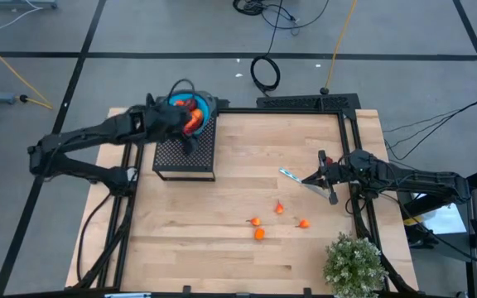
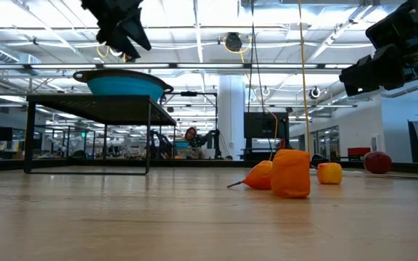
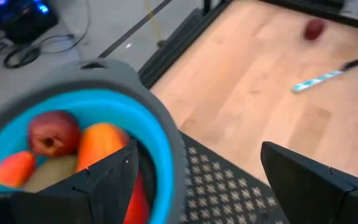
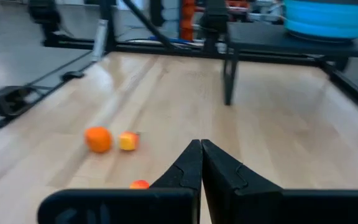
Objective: Pick & Place Fruit
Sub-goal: Put the red pomegranate into the blue strainer bowl on the shelf
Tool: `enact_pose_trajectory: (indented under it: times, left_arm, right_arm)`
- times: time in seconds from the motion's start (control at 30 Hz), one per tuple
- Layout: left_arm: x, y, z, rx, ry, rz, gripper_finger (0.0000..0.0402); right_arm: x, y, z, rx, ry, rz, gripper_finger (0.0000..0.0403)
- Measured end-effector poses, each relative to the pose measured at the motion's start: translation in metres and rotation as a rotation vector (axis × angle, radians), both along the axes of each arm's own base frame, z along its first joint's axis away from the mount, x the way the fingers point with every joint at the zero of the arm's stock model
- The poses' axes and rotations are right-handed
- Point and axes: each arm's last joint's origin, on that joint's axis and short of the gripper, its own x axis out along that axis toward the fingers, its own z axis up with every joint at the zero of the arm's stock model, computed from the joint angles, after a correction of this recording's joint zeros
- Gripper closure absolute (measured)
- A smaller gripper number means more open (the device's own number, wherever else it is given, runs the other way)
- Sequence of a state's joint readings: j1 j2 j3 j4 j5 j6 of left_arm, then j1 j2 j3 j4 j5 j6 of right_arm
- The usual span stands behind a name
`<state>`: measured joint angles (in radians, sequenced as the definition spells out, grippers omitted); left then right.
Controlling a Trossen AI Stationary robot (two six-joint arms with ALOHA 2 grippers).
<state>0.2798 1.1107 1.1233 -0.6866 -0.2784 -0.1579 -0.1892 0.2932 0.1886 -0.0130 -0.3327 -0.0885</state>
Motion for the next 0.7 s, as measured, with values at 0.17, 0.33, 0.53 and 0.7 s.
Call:
enact_pose_trajectory:
  times: [0.17,0.33,0.53,0.7]
  left_arm:
    - [-0.019,-0.017,-0.015,0.001,-0.089,-0.119,0.0064]
    - [-0.046,-0.028,-0.025,0.018,-0.177,-0.162,0.0064]
    - [-0.076,-0.039,-0.035,0.031,-0.255,-0.19,0.0064]
    - [-0.09,-0.047,-0.051,0.052,-0.335,-0.242,0.0064]
  right_arm:
    - [0.0,-0.003,-0.001,-0.02,0.017,-0.102,0.0403]
    - [0.001,-0.004,-0.002,-0.023,0.026,-0.122,0.0403]
    - [0.006,-0.005,0.009,-0.023,0.039,-0.12,0.0403]
    - [0.015,-0.006,0.029,-0.048,0.064,-0.113,0.0403]
